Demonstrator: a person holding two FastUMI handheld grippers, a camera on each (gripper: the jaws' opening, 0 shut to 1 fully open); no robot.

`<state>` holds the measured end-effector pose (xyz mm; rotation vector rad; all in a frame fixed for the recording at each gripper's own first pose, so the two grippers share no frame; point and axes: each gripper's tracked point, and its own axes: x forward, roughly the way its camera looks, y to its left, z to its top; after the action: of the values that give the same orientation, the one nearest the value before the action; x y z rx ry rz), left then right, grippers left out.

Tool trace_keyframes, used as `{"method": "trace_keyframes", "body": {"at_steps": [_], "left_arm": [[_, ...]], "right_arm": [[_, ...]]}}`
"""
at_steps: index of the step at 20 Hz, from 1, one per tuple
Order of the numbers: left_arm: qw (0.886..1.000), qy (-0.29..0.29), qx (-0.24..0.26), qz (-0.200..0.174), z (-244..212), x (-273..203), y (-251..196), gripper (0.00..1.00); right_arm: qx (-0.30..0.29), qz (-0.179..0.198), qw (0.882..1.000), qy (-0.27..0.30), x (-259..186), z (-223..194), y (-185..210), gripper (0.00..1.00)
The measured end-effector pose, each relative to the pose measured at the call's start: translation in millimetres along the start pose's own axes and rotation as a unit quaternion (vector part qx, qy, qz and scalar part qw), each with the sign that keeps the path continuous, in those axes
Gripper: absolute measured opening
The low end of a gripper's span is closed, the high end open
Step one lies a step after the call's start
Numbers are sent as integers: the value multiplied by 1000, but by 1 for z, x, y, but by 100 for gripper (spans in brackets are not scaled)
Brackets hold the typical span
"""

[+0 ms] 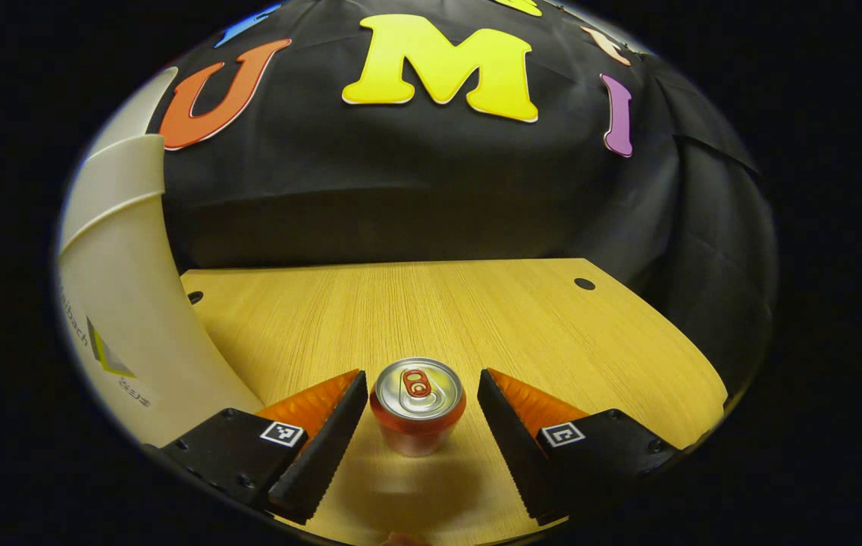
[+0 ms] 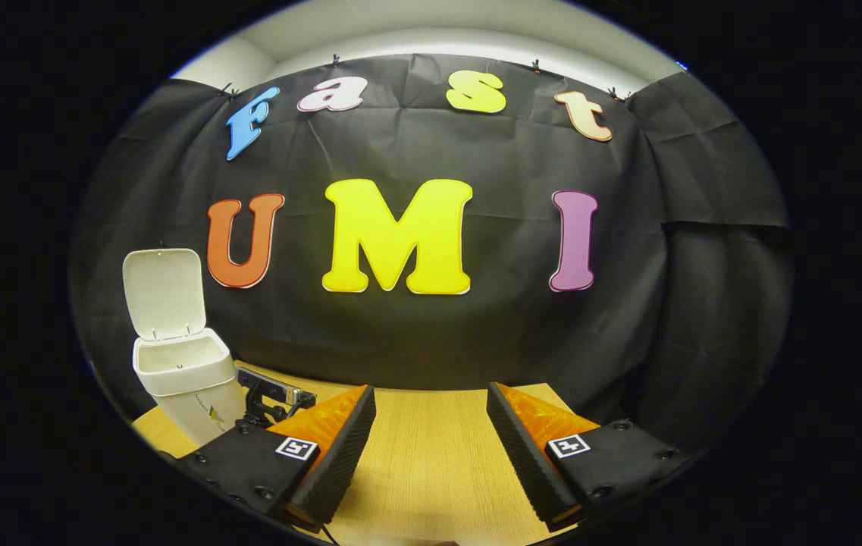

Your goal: Press the lid of the desktop garbage bin to open it, pick up the crumpled paper on the desktop and throw it into the bin, then pick up the pop can on the desktop and drop it into the bin, and finally close the garbage bin lid.

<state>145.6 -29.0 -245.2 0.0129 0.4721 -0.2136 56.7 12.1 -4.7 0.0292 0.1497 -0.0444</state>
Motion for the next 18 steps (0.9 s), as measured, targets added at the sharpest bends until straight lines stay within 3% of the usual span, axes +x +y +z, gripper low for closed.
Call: {"method": "trace_keyframes", "body": {"at_steps": [12,14,18], "left_arm": [[1000,25,8,-2,-26,26,0,98],[1000,28,12,-1,-27,26,2,88],[1000,18,19,7,-19,19,5,84]], "right_arm": [[-9,-4,1000,20,5,-14,-3,94],[-4,-3,1000,19,5,-14,-4,94],[5,-1,1000,18,5,-14,-5,94]]}}
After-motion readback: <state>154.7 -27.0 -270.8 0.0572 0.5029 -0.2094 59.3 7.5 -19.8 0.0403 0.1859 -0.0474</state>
